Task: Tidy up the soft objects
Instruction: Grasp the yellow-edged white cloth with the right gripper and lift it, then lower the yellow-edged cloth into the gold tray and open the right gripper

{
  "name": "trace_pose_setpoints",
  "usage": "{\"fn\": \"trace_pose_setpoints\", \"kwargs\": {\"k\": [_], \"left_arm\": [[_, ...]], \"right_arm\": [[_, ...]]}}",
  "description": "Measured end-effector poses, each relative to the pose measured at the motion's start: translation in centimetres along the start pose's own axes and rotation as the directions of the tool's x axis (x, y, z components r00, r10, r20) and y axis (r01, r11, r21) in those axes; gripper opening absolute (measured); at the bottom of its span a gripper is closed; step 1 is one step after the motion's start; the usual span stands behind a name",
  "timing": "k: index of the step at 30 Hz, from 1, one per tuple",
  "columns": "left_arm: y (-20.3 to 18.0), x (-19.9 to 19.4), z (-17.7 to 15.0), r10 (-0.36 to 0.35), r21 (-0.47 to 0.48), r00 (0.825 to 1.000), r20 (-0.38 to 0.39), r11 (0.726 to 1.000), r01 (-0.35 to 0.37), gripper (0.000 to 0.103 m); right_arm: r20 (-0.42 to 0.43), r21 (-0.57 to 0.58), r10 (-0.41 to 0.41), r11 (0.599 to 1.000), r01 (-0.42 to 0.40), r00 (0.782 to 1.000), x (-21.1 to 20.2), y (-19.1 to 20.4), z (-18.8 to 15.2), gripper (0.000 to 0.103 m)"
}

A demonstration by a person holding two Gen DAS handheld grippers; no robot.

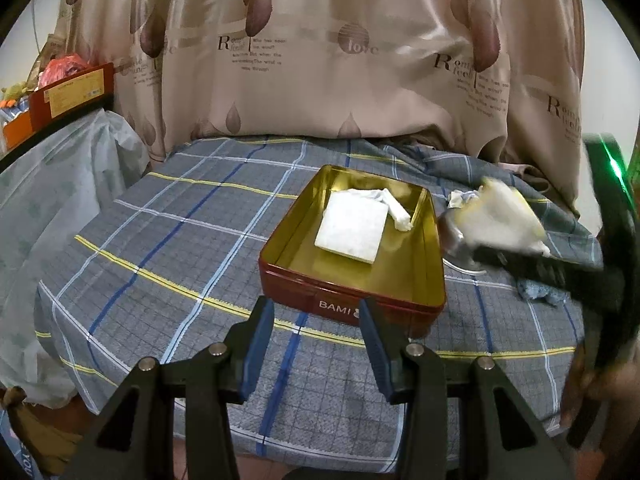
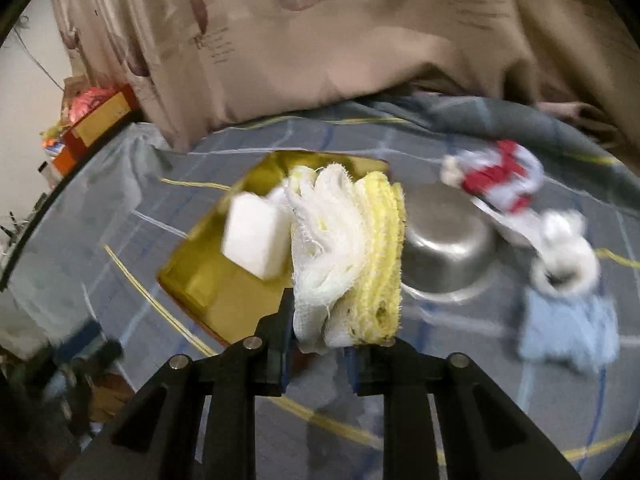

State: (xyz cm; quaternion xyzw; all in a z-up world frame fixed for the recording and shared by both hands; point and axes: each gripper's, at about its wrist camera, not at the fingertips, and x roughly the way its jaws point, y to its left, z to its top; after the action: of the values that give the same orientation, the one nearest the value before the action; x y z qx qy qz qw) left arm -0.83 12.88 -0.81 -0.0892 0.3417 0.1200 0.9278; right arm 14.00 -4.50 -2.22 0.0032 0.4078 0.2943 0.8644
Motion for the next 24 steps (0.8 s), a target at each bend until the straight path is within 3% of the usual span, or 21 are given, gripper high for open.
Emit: {"fn": "trace_pose_setpoints", "kwargs": {"k": [2,5,11,19,22,24], "left_arm": [[0.1,0.0,0.0,0.008,0.001,1.0,0.005,1.0,-0.008,0.045],[0.2,0.1,0.1,0.006,-0.006,1.0,0.004,1.0,-0.006,0.045],[0.1,0.3,0.1,0.011,0.011,1.0,0.002,1.0,-0.011,0.045],[-0.1,0.6,0.1,0.011,0.032,1.0,-0.003,0.999,-0.011,0.045],[0.0,0.6,0.0,0.012,0.03,1.0,-0.006,0.999,-0.012,0.045],[0.1,0.7,0.1,0.01,0.027,1.0,-0.008,1.0,-0.01,0.045]], "right_arm": [[-0.027,-0.013,0.028,0.999,-0.029,0.999,1.7,0.9,1.5,0.02],[-0.045,-0.059,-0.002,0.998,-0.001,0.999,4.3,1.9,3.6,0.02],[-0.115,-0.029,0.002,1.0,-0.005,0.993,9.8,1.8,7.8,0.02],[-0.198,0.023,0.086,0.996,-0.083,0.977,14.9,4.2,10.6,0.026],[-0.203,0.032,0.073,0.997,-0.068,0.977,15.6,5.0,10.9,0.041],[-0.179,0.006,0.043,0.999,-0.043,0.983,15.1,5.5,10.8,0.076]]}}
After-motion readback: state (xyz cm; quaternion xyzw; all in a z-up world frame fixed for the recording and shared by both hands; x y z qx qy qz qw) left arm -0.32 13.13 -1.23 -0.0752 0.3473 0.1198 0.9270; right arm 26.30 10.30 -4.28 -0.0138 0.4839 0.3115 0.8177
